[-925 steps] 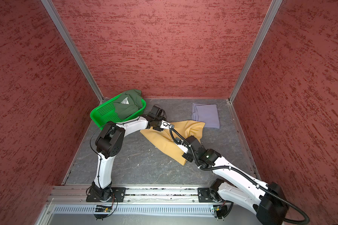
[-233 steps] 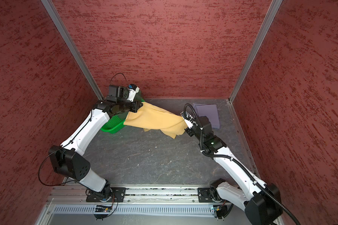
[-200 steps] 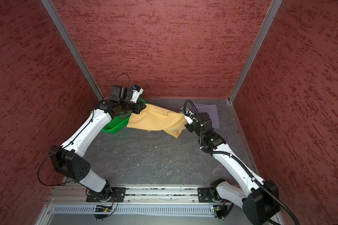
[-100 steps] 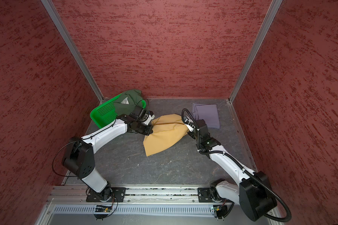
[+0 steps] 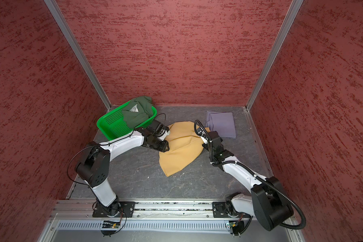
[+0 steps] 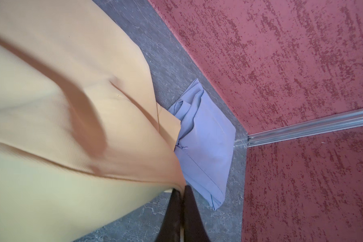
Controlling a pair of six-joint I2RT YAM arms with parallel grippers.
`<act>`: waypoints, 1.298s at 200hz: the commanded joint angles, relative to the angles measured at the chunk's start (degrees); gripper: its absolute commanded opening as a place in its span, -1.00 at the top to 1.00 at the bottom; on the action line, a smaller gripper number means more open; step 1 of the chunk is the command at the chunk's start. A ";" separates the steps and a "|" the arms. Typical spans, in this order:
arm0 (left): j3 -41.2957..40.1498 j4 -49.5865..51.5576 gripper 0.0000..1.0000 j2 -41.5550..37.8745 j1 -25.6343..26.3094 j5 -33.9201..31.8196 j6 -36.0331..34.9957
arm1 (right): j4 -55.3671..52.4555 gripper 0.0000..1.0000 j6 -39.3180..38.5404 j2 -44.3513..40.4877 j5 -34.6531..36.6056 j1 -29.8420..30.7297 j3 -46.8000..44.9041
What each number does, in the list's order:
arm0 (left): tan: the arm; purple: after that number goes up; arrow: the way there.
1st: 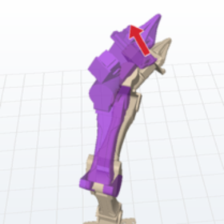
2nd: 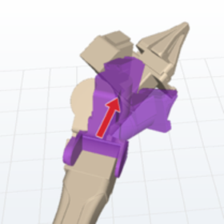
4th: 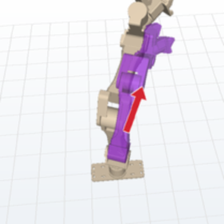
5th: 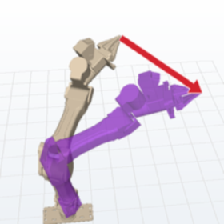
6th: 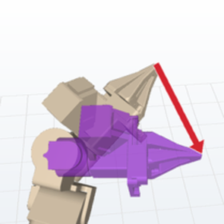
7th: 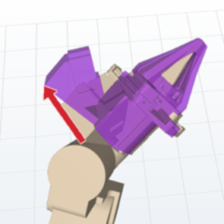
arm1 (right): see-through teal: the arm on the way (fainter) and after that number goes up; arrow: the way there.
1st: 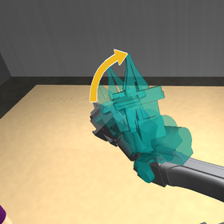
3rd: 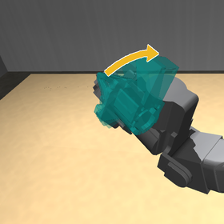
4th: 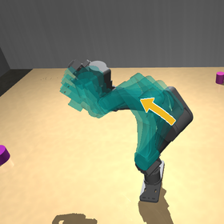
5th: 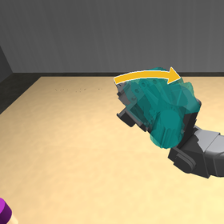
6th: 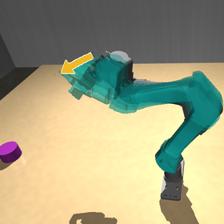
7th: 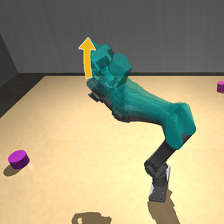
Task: Fold and stack skirts
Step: Flatten out the skirt at the center of the table.
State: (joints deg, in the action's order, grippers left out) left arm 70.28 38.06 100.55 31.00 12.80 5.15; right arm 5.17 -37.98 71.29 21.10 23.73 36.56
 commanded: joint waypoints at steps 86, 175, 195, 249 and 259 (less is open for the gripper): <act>-0.79 8.73 0.08 -2.34 5.28 -21.23 -28.62 | 4.32 1.00 -0.41 -0.44 -1.13 -0.35 -0.81; -5.10 -1.99 0.01 -0.71 4.38 -14.28 -39.64 | 4.08 1.00 0.48 -1.24 -2.86 -0.35 -0.70; -4.12 -1.15 0.02 1.09 4.06 -12.28 -40.13 | 4.00 1.00 0.38 -1.33 -2.82 -0.37 -0.70; -2.26 -0.10 0.04 5.24 2.41 -12.03 -39.08 | 3.89 1.00 0.45 -1.33 -3.04 -0.37 -0.69; -2.01 -0.10 0.06 5.72 2.22 -12.03 -38.92 | 3.86 1.00 0.45 -1.44 -2.92 -0.35 -0.74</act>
State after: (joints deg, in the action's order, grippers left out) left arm 66.59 37.82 105.16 34.22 -0.27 -33.91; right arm 7.09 -37.87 71.20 19.46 23.73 36.25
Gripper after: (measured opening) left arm 0.479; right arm 0.052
